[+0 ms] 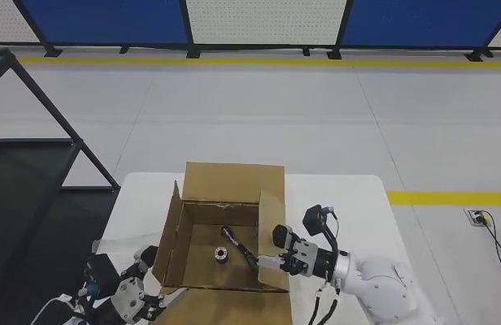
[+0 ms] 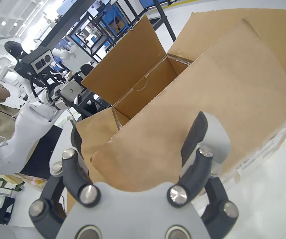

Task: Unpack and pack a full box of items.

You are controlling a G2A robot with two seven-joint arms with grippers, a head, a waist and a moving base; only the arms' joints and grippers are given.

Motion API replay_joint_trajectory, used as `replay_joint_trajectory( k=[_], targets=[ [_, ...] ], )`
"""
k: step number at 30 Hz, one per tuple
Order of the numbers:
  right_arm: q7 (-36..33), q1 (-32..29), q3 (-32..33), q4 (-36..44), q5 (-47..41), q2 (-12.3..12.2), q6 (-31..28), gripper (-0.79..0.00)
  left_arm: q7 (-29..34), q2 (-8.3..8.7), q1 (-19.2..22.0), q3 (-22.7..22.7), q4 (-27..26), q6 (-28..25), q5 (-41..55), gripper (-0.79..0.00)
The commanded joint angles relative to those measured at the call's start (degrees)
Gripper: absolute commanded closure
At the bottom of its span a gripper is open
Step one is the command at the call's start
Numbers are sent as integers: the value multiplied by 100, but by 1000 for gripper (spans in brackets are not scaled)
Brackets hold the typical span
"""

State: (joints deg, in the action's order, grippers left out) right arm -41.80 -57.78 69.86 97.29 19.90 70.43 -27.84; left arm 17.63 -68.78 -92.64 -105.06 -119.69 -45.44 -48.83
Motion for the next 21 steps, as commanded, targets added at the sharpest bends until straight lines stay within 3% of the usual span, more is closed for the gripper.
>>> replay_joint_trajectory(
  k=[1, 8, 21],
  targets=[
    [4, 113, -97, -172, -136, 15, 5, -785, -61, 9, -51, -51, -57, 42, 132, -785],
    [10, 557, -498, -781, -380, 91, 149, -785, 3, 54, -141, -252, 22, 255, 633, -785],
    [11, 912, -750, -1360, -473, 136, 153, -785, 1946, 262, 653, 469, 260, 392, 1357, -785]
  ],
)
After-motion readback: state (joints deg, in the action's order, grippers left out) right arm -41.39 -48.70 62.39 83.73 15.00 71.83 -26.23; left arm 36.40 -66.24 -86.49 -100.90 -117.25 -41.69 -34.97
